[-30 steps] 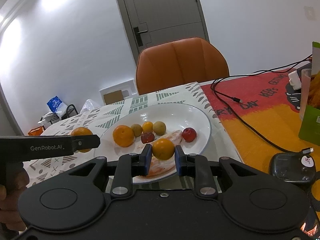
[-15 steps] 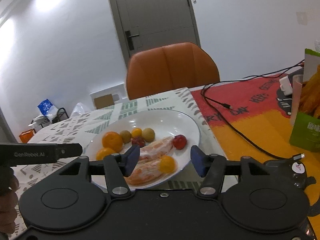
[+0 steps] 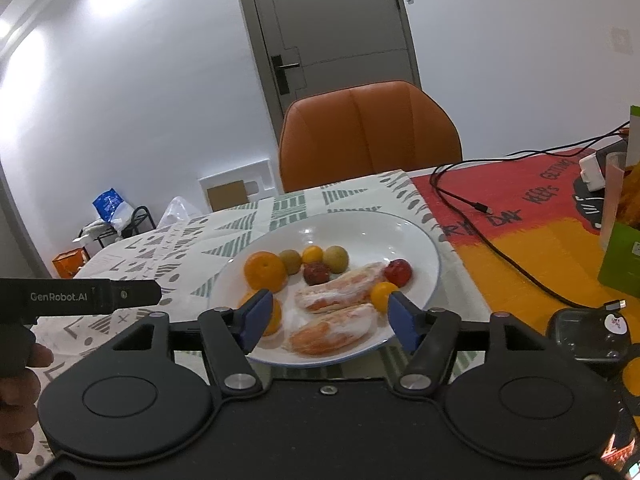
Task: Organize fruits
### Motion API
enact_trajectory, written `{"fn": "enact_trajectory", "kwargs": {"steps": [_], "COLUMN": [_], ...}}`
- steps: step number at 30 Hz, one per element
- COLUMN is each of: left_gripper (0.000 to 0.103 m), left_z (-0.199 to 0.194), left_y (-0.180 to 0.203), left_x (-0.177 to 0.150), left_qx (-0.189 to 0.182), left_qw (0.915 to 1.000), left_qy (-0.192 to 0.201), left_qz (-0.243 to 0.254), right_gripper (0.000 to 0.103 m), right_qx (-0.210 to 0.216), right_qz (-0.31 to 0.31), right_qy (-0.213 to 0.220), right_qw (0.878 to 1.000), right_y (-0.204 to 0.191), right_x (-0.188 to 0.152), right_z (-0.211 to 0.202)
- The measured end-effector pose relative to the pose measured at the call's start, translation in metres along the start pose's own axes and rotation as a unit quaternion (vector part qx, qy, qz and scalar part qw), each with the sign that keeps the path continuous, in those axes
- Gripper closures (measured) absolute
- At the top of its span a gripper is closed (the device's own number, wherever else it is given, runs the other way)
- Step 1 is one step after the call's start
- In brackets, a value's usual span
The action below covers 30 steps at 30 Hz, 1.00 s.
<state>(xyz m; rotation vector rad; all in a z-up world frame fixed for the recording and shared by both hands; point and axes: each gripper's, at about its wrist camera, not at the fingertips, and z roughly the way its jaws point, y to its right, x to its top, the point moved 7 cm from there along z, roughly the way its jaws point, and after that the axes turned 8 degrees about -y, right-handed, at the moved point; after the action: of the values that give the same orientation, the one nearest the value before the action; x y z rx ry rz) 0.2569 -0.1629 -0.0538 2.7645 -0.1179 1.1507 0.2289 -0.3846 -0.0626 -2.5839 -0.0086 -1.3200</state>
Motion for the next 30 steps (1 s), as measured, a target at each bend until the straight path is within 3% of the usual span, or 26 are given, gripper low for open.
{"fn": "enact_trajectory", "kwargs": {"steps": [8, 22, 30], "left_gripper": [0.015, 0.009, 0.009], "left_z": [-0.017, -0.050, -0.077], "left_y": [-0.024, -0.054, -0.071], "left_x": [-0.009, -0.033, -0.046], "left_qx": [0.003, 0.020, 0.026], "left_qw": [0.9998, 0.9986, 0.9977], "left_qy": [0.007, 0.005, 0.022], "left_qz": [-0.021, -0.048, -0.059], "right_gripper": [0.032, 0.000, 0.000], "right_qx": [0.004, 0.034, 0.036], "right_qz": [-0.008, -0.016, -0.011], "right_qy": [0.000, 0.001, -0.001], "right_qw": [1.000, 0.999, 0.999], "right_y": [-0.017, -0.050, -0.063], "right_x": [-0.004, -0.014, -0.021], "right_z": [-0.008, -0.033, -0.043]}}
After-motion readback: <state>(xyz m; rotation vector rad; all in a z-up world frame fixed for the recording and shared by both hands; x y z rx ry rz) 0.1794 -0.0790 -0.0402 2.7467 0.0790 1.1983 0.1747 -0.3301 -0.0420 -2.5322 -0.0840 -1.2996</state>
